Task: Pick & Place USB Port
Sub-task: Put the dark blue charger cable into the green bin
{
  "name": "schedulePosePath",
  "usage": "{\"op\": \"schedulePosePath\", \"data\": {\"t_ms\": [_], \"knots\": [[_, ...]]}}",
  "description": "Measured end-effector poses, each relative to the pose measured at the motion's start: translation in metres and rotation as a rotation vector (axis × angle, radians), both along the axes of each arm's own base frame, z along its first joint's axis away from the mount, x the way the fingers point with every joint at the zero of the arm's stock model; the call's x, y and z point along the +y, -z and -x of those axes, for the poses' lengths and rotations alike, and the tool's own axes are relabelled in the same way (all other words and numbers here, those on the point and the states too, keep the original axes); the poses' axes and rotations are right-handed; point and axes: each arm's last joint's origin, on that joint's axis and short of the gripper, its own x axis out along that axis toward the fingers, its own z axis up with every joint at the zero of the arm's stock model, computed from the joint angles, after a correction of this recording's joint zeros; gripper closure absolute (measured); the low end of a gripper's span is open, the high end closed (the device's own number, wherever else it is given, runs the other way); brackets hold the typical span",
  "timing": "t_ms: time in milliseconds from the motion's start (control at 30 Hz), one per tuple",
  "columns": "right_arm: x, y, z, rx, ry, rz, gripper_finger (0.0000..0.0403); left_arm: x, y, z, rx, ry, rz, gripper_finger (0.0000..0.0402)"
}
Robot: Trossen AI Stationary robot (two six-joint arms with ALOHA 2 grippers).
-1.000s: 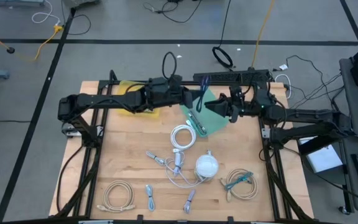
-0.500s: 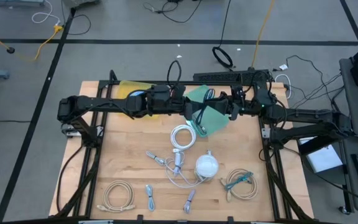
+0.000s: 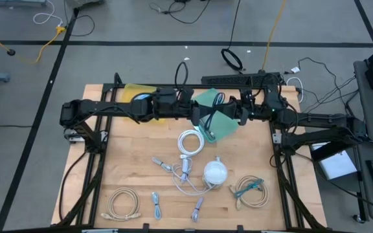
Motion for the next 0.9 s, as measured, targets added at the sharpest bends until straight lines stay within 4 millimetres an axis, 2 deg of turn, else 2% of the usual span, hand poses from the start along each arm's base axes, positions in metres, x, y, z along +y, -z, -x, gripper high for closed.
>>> {"op": "schedulePosePath", "data": {"t_ms": [200, 367, 467, 600, 733, 900], "knots": [[0.0, -0.001, 0.0, -0.008, -0.001, 0.006, 0.0402, -0.003, -0.001, 0.0, -0.014, 0.027, -0.016, 0.0396], [0.0, -0.001, 0.0, -0.01, -0.009, -0.01, 0.0402, -0.003, -0.001, 0.0, -0.009, 0.033, -0.007, 0.0377], [0.0, -0.005, 0.001, -0.05, -0.047, 0.006, 0.0402, -0.003, 0.004, 0.0, 0.046, -0.006, 0.006, 0.0394], [-0.002, -0.009, 0.004, -0.079, -0.1, -0.008, 0.0399, 0.001, 0.012, 0.002, 0.122, -0.08, 0.02, 0.0397], [-0.002, -0.009, 0.005, -0.08, -0.141, -0.034, 0.0364, 0.01, 0.007, 0.007, 0.119, -0.121, 0.012, 0.0398], [-0.002, -0.01, 0.005, -0.082, -0.158, -0.108, 0.0287, 0.018, -0.01, 0.023, 0.094, -0.145, 0.003, 0.0398]]}}
